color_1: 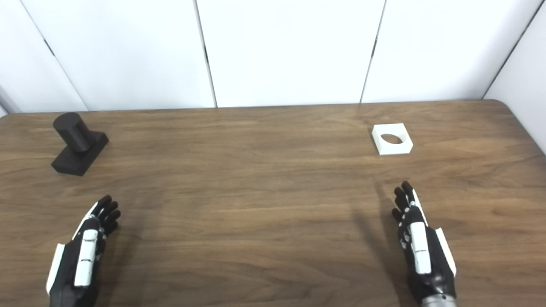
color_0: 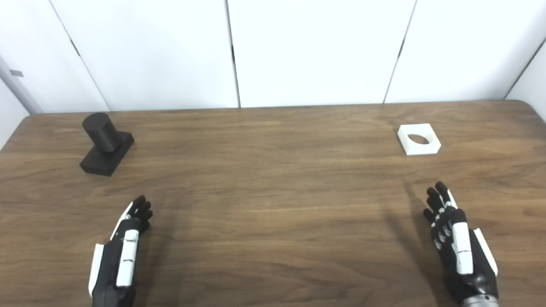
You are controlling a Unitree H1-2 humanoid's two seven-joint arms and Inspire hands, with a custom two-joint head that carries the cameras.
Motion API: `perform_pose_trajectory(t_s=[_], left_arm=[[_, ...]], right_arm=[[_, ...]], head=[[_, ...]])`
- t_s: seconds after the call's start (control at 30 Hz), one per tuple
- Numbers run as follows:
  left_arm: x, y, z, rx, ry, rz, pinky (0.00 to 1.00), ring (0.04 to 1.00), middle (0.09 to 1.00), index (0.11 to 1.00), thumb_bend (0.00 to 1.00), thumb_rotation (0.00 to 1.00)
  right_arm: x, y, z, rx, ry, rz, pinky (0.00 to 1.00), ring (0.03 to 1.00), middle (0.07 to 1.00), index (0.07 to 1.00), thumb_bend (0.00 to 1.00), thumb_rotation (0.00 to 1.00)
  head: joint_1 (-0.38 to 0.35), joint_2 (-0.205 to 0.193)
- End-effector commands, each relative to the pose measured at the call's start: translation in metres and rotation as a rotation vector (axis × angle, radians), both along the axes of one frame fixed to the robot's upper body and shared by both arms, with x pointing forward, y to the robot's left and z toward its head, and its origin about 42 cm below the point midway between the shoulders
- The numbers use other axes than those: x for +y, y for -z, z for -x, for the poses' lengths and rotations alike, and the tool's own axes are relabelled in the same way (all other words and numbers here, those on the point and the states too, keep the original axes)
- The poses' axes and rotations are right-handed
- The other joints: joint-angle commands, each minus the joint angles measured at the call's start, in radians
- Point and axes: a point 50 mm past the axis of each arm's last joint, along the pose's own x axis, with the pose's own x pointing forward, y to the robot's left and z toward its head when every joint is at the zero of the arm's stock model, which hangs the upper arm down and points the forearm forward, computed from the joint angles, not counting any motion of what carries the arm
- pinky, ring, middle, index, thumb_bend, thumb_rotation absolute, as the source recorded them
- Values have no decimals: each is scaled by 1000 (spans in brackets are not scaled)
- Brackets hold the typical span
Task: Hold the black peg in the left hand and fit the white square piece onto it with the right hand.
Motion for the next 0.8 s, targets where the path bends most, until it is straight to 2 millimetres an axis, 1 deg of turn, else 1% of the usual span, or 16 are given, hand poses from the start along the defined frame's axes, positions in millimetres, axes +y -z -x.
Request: perform_pose_trajectory(t_s=[0.0, 0.1, 0.37, 0.57, 0.67, 0.77], left_arm=[[-5, -8, -7, -67, -1, 15, 926, 906, 912, 911, 558, 913], [-5, -8, -7, -71, -1, 20, 919, 906, 908, 909, 538, 910], [-5, -7, -7, -68, -4, 20, 924, 910, 914, 915, 543, 909], [-6, -7, -6, -71, 3, 7, 914, 900, 905, 908, 507, 922], [-6, -7, -6, -71, 5, 1, 931, 907, 910, 912, 549, 933], [-6, -6, -6, -70, 3, 18, 925, 906, 910, 910, 531, 912]], right_arm=[[1, -8, -4, -55, -8, 3, 1000, 1000, 979, 995, 580, 1000], [2, -8, -4, -53, -5, 3, 1000, 1000, 975, 993, 580, 1000], [2, -8, -5, -55, 0, 2, 1000, 1000, 969, 992, 587, 1000], [2, -8, -4, -54, 0, 4, 1000, 1000, 974, 995, 582, 1000], [2, -8, -4, -53, 2, 8, 1000, 1000, 972, 992, 579, 1000], [1, -8, -4, -52, -4, 13, 1000, 1000, 976, 997, 572, 1000]], head=[[-1, 0], [-3, -2], [-1, -5], [9, -8], [12, -10], [12, -10]])
